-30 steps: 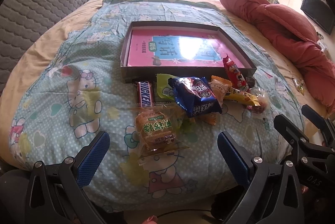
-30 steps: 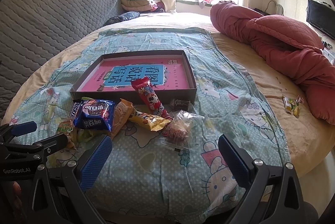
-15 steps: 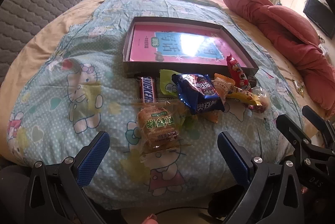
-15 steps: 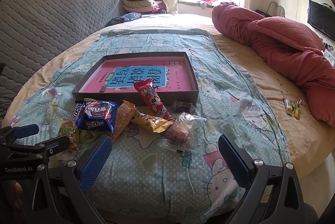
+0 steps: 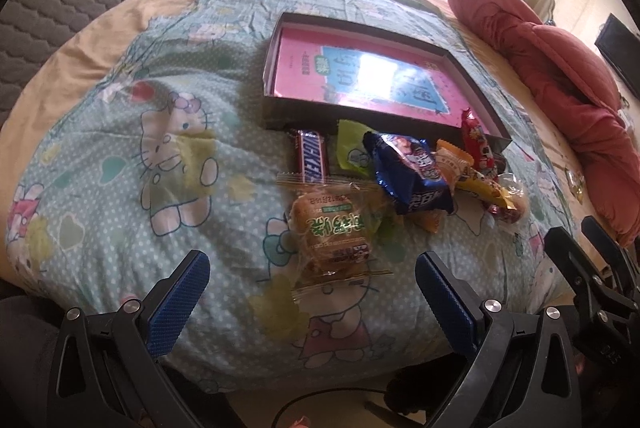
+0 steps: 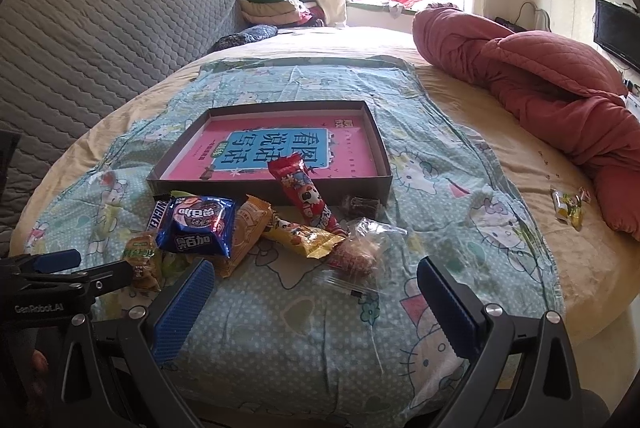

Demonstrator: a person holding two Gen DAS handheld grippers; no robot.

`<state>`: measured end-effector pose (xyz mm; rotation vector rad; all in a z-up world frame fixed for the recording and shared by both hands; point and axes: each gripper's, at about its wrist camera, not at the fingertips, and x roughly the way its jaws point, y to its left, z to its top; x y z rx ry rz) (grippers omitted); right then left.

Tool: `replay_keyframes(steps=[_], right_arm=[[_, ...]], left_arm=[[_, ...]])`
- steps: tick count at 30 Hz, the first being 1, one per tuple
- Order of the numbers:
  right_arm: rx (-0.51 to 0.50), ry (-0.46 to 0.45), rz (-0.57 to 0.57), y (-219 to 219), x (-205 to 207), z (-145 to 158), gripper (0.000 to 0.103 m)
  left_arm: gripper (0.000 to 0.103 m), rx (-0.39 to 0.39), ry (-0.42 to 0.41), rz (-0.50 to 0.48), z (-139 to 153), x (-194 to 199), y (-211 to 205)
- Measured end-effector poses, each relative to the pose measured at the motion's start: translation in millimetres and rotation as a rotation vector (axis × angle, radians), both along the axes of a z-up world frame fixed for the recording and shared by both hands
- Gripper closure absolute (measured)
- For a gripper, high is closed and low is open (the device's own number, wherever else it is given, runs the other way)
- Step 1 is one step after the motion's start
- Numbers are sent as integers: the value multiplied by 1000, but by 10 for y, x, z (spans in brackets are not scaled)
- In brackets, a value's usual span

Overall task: Organize snacks
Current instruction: 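Move right gripper toward blue Oreo pack while left gripper approaches orange cake bag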

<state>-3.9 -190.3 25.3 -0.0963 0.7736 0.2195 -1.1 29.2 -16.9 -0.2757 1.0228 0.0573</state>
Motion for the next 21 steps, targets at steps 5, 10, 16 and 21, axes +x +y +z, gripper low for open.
replay_keyframes(steps=[5, 10, 16, 21], right_arm=[[8, 7, 13, 26, 14, -9, 1], [28, 13, 40, 77, 33, -9, 1], [54, 37, 81, 170, 79, -36, 1], [72, 51, 112, 237, 104, -59, 1]], left_arm=[[1, 10, 42, 0, -116, 69, 3], [1, 21, 56, 9, -169, 136, 34], [1, 6, 64, 15, -217, 223, 91], [0, 17, 80, 2, -275, 279, 92]])
